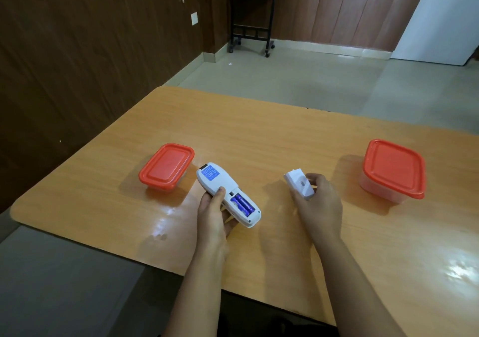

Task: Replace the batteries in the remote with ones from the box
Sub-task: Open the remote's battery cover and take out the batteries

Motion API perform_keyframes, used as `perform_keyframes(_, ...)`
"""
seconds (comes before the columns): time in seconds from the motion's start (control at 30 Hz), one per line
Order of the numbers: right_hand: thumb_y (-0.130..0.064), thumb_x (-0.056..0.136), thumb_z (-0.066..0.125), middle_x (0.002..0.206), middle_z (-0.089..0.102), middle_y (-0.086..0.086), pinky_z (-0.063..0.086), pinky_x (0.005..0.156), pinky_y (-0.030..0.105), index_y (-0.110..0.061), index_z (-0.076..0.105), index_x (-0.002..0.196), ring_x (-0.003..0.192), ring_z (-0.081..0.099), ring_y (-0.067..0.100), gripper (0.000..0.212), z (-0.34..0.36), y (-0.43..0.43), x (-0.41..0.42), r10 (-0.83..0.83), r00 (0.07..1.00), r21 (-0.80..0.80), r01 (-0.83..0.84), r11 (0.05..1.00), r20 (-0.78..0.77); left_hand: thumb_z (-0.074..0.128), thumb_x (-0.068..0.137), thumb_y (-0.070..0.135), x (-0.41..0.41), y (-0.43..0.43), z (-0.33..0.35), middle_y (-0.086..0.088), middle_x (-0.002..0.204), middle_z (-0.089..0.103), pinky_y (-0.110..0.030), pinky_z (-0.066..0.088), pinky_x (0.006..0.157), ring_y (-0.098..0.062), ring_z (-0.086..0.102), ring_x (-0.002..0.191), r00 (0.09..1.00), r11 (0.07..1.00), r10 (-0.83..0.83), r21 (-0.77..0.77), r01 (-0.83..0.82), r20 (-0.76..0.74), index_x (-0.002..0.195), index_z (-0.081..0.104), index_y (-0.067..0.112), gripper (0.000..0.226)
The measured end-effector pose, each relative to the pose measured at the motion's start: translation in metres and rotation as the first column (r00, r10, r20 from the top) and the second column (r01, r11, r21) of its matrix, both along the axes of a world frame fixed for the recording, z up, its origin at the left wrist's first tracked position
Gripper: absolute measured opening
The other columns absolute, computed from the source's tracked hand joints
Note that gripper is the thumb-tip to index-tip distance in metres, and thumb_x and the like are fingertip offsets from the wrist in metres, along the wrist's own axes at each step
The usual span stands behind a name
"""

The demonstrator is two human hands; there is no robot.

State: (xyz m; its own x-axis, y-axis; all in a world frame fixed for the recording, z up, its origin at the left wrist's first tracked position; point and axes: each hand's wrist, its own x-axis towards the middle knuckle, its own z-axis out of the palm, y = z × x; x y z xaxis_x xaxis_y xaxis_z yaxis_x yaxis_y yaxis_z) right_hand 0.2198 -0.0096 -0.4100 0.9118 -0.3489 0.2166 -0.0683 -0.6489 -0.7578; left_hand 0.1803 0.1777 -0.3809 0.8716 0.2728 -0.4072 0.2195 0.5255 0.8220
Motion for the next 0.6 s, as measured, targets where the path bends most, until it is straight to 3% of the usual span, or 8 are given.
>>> perform_keyframes(0.13, -0.043, 0.083, 0.065, 0.105, 0.063, -0.003, 0.044, 0.073, 0.035, -0.023, 0.058, 0.114, 0.101, 0.054, 0.024, 0.038, -0.003, 0.004, 0.005, 0.004, 1.000, -0.065, -0.004, 0.998, -0.001, 0.048, 0.096, 0.025, -0.002, 0.002, 0.003, -0.002, 0.105, 0.072, -0.031, 0.051, 0.065, -0.019, 0.068, 0.092, 0.999, 0.994, -0.040, 0.105, 0.036, 0.036, 0.113, 0.059, 0.029, 0.020)
perform_keyframes(0.3, -0.037, 0.083, 0.063, 0.106, 0.064, -0.002, 0.036, 0.070, 0.032, -0.023, 0.059, 0.113, 0.101, 0.049, 0.025, 0.034, -0.005, 0.006, 0.004, 0.001, 0.994, -0.150, -0.018, 0.989, -0.113, 0.048, 0.096, 0.026, -0.004, 0.002, 0.005, -0.001, 0.109, 0.072, -0.027, 0.049, 0.064, -0.016, 0.068, 0.092, 0.994, 0.983, -0.082, 0.171, 0.068, 0.076, 0.121, 0.056, 0.031, 0.026)
perform_keyframes(0.47, -0.043, 0.084, 0.064, 0.136, 0.053, 0.005, 0.035, 0.096, 0.035, -0.021, 0.059, 0.124, 0.122, 0.043, 0.030, 0.046, 0.007, 0.008, 0.000, 0.019, 0.991, -0.248, -0.051, 0.967, -0.130, 0.049, 0.096, 0.026, -0.004, 0.000, 0.005, -0.001, 0.109, 0.072, -0.026, 0.050, 0.063, -0.017, 0.069, 0.092, 0.990, 0.979, -0.121, 0.177, 0.105, 0.078, 0.122, 0.056, 0.031, 0.027)
perform_keyframes(0.6, -0.030, 0.088, 0.063, 0.114, 0.062, -0.007, 0.043, 0.090, 0.029, -0.026, 0.062, 0.117, 0.108, 0.054, 0.012, 0.029, 0.043, 0.027, -0.026, 0.238, 0.971, 0.023, -0.237, 0.971, -0.028, 0.051, 0.094, 0.027, -0.002, 0.001, 0.005, -0.005, 0.111, 0.072, -0.029, 0.051, 0.071, -0.020, 0.068, 0.097, 0.985, 0.976, -0.146, 0.177, 0.127, 0.095, 0.120, 0.058, 0.030, 0.027)
